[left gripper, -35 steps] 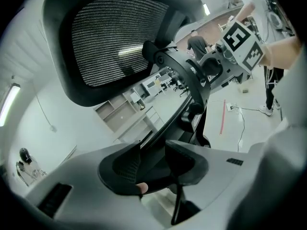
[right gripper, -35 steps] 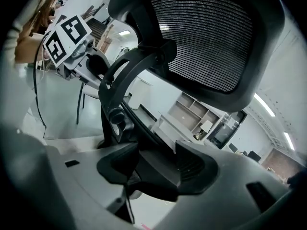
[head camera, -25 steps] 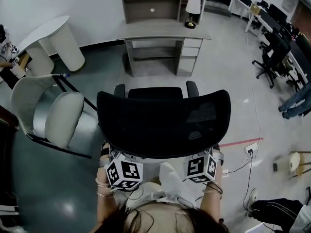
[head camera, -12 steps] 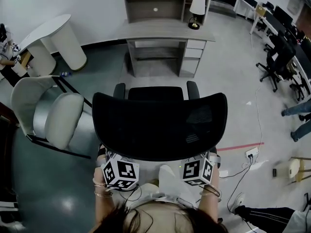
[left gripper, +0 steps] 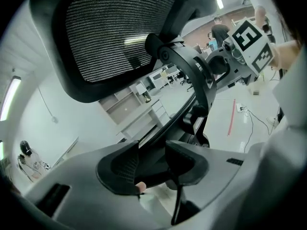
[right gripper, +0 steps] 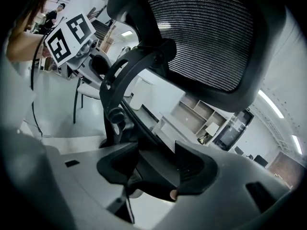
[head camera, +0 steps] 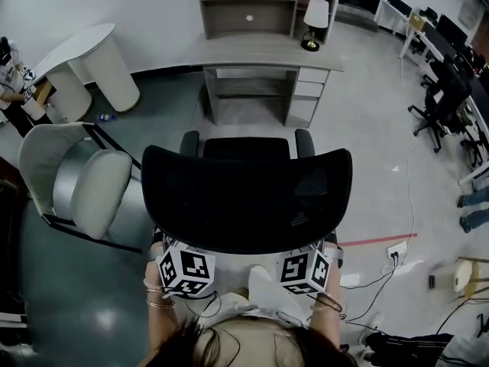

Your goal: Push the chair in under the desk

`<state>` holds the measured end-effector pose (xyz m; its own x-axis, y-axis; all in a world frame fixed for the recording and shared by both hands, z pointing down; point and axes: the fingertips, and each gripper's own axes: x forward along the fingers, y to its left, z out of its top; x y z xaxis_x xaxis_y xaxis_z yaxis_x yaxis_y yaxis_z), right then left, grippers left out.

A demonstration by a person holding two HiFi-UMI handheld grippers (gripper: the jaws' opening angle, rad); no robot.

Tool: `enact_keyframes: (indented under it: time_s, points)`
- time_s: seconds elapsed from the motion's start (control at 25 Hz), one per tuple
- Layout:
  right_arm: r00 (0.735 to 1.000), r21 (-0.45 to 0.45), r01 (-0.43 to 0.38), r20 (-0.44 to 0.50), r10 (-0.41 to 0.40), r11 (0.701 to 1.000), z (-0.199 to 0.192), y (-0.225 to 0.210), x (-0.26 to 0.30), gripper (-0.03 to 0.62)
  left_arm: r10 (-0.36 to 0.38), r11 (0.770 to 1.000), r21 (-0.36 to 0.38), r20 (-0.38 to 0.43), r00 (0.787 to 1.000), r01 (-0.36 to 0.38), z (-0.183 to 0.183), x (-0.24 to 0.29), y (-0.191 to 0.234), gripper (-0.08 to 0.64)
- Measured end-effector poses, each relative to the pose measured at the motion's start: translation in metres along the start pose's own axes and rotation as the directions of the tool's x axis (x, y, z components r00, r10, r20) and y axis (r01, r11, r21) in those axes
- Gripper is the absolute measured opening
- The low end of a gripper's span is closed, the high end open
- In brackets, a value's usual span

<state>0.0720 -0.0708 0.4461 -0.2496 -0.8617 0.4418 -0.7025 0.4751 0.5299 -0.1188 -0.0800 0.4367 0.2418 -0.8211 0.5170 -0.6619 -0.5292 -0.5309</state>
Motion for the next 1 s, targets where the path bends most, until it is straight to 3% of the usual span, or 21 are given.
enact_keyframes:
  time_s: [0.52, 1.0]
  points:
    - [0.999, -0.029, -0.051, 0.005, 0.051, 0.998, -0.004, -0.030, 0.036, 0.224, 0.028, 0.999, -0.030, -0.030, 0.999, -0.029, 0.015, 0.033, 0.007, 0.160]
    - [0.998, -0.050, -0.048, 0.036, 0.050, 0.998, 0.004, -0.045, 0.059, 0.224, 0.045, 0.998, -0.053, -0.030, 0.999, -0.046, 0.022, 0.055, 0.024, 0.161]
